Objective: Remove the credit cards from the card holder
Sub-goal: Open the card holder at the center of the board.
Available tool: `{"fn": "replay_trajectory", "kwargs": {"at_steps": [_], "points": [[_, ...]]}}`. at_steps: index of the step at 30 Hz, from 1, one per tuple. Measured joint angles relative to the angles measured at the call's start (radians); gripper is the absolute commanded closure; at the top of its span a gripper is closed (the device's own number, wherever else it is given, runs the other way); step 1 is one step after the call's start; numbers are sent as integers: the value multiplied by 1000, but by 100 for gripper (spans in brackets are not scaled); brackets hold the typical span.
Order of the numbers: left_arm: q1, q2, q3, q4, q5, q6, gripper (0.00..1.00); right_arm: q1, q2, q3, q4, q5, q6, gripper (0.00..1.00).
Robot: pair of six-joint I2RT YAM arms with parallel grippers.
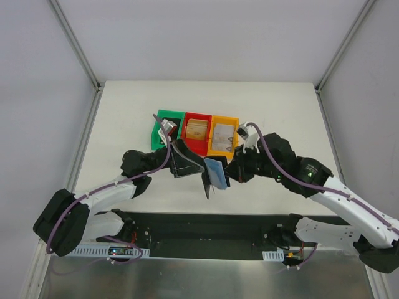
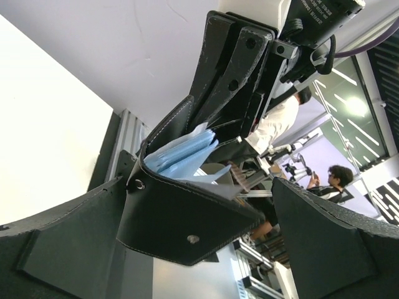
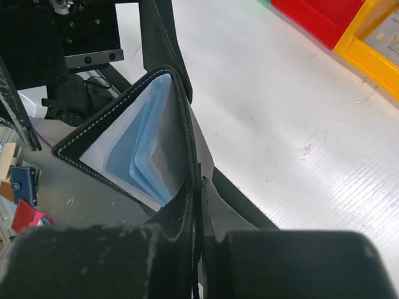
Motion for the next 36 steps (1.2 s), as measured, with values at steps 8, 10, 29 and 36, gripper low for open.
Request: {"fn": "replay_trajectory", "kwargs": {"at_steps": [8, 10, 29, 36], "points": [[0, -68, 0, -145, -52, 121, 1, 18, 14, 39, -46, 68, -6, 100], [0, -77, -2, -178, -58, 143, 2, 21, 23, 39, -50, 74, -6, 100], [-2, -266, 30, -428, -37, 265, 16, -52, -28, -59, 42, -22, 19, 100], [-16, -306, 56, -499, -21, 326, 26, -63, -29, -78, 89, -79, 49, 100]]}}
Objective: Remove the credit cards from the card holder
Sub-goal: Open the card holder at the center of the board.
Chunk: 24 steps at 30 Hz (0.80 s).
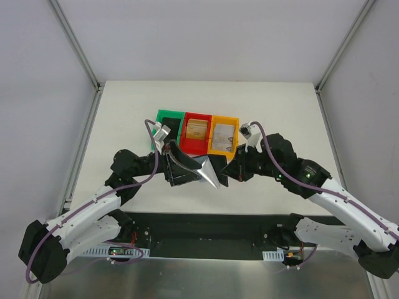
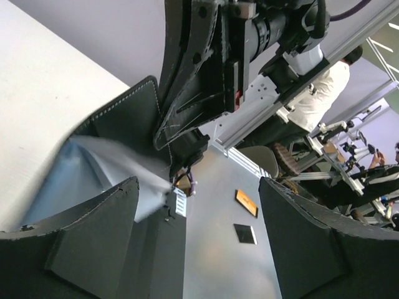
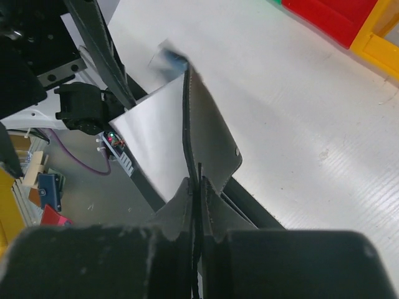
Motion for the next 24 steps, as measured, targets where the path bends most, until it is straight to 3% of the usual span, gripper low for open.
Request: {"fn": "replay_trajectory", "kwargs": {"at_steps": [4, 9, 14, 24], "points": [[-21, 2, 0, -49, 0, 31, 27, -1, 0, 0, 18, -21, 18, 100], [-51, 6, 3, -99, -4, 78, 11, -2, 0, 0, 34, -34, 26, 100], [-51, -76, 3, -197, -92, 151, 2, -2, -13, 0, 39, -56, 29, 100], [-51, -237, -112, -217, -292, 205, 1, -2, 11, 135, -65, -101, -26, 100]]}}
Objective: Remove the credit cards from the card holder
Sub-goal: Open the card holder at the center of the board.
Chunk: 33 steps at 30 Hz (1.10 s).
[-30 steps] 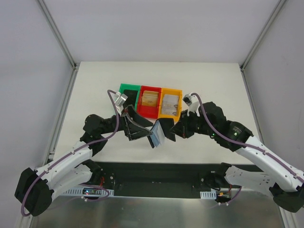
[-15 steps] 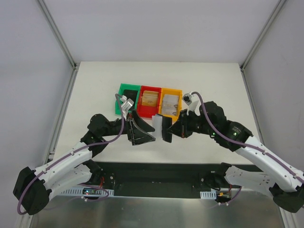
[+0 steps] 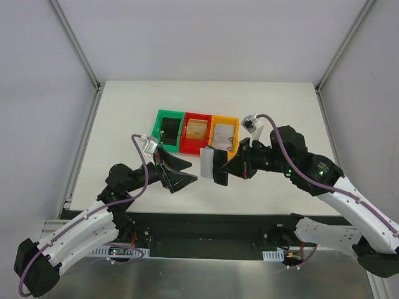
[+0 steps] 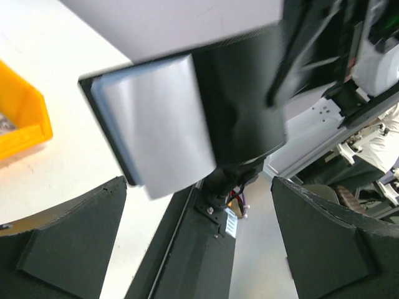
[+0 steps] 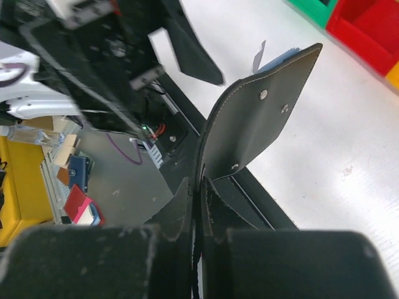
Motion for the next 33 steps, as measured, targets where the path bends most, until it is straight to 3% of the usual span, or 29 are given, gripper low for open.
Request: {"fn": "replay_trajectory", "kwargs": {"at_steps": [8, 17, 22, 33], "points": [[64, 39, -136, 260, 15, -137, 1, 0, 23, 133, -19, -99, -19, 100], [194, 203, -130, 638, 101, -407, 1, 0, 41, 220, -27, -218, -22, 100], [207, 331, -62, 657, 149, -521, 1, 0, 92, 304, -26, -283, -15, 100], [212, 287, 48, 692, 215, -582, 1, 0, 144, 411, -17, -346, -6, 100]]}}
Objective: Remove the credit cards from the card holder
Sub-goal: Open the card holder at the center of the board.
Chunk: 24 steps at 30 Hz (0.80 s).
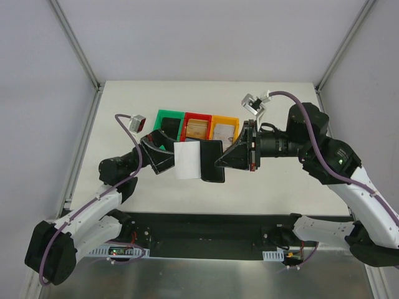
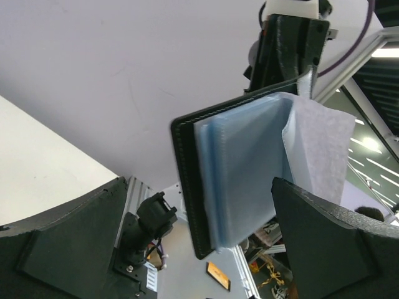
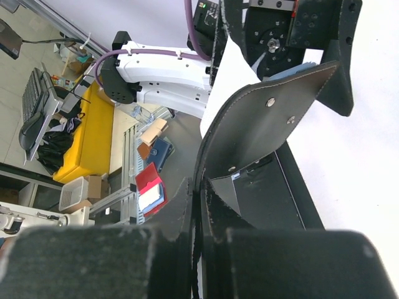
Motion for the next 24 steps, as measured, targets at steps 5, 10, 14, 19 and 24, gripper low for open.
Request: {"fn": "replay_trajectory", "kwargs": {"at_steps": [5, 10, 14, 19, 24], "points": [[6, -43, 8, 5, 5, -16, 1, 0, -4, -2, 1, 3, 0, 100], [7, -60, 42, 6, 8, -26, 1, 0, -20, -2, 0, 6, 0, 100], [6, -60, 77, 6, 10, -40, 1, 0, -25, 2, -3, 8, 0, 100], [13, -65, 106, 8, 23, -48, 1, 0, -22, 33, -7, 8, 0, 100], [13, -66, 108, 8, 26, -54, 1, 0, -5, 65, -14, 27, -3, 100]]}}
